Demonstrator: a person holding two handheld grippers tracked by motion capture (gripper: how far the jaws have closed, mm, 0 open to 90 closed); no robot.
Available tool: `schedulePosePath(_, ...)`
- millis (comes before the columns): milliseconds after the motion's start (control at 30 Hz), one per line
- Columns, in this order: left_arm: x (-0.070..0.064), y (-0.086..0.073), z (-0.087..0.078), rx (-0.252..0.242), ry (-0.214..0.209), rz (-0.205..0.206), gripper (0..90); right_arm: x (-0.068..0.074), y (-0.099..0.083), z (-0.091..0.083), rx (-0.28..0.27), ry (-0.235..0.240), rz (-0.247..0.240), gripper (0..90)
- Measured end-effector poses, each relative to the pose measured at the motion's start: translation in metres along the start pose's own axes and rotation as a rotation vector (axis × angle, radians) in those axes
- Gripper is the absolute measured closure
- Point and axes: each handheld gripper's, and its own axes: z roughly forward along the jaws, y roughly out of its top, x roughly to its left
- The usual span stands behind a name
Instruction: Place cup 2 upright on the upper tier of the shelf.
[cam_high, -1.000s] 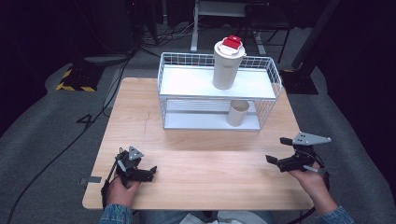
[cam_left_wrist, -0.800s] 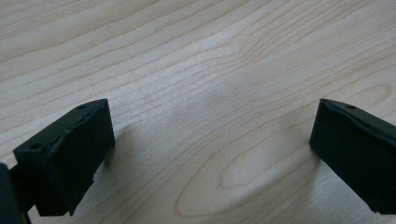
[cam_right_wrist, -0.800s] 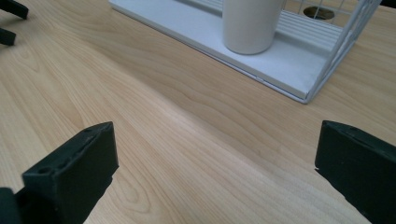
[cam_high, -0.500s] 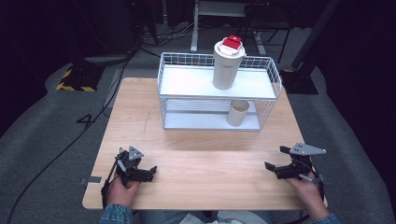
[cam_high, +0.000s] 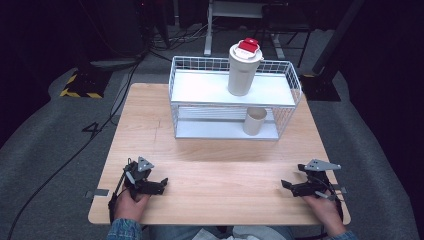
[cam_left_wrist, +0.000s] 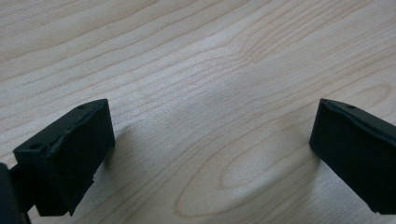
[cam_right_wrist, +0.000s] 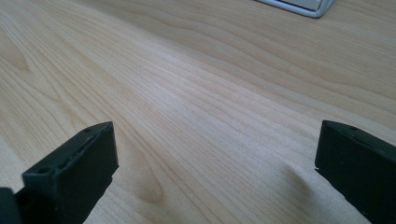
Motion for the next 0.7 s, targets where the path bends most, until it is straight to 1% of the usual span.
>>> schedulePosePath(167, 0.000, 0.000, 0.000, 0.000, 0.000, 0.000, 0.4, 0.002, -0.001, 0.002, 0.015, -0.012, -0.014, 0.0)
schedulePosePath(233, 0.000, 0.000, 0.000, 0.000, 0.000, 0.000, 0.4, 0.003, -0.001, 0.003, 0.032, -0.022, -0.020, 0.1)
schedulePosePath(333, 0.000, 0.000, 0.000, 0.000, 0.000, 0.000, 0.4, 0.004, -0.002, 0.003, 0.038, -0.049, -0.026, 0.1)
schedulePosePath(400, 0.000, 0.000, 0.000, 0.000, 0.004, -0.001, 0.4, 0.004, -0.002, 0.004, 0.062, -0.057, -0.012, 0.1)
schedulePosePath(467, 0.000, 0.001, 0.001, -0.003, 0.003, -0.004, 0.4, 0.006, -0.002, 0.006, 0.092, -0.066, -0.023, 0.1)
schedulePosePath(500, 0.000, 0.001, 0.001, -0.003, 0.003, -0.005, 0.4, 0.007, -0.002, 0.006, 0.091, -0.067, -0.027, 0.1)
schedulePosePath(600, 0.000, 0.001, 0.001, -0.003, 0.005, -0.004, 0.4, 0.008, -0.002, 0.007, 0.092, -0.077, -0.014, 0.1)
schedulePosePath(700, -0.001, 0.002, 0.001, 0.000, 0.019, -0.011, 0.3, 0.012, -0.003, 0.006, 0.089, -0.103, 0.004, 1.2)
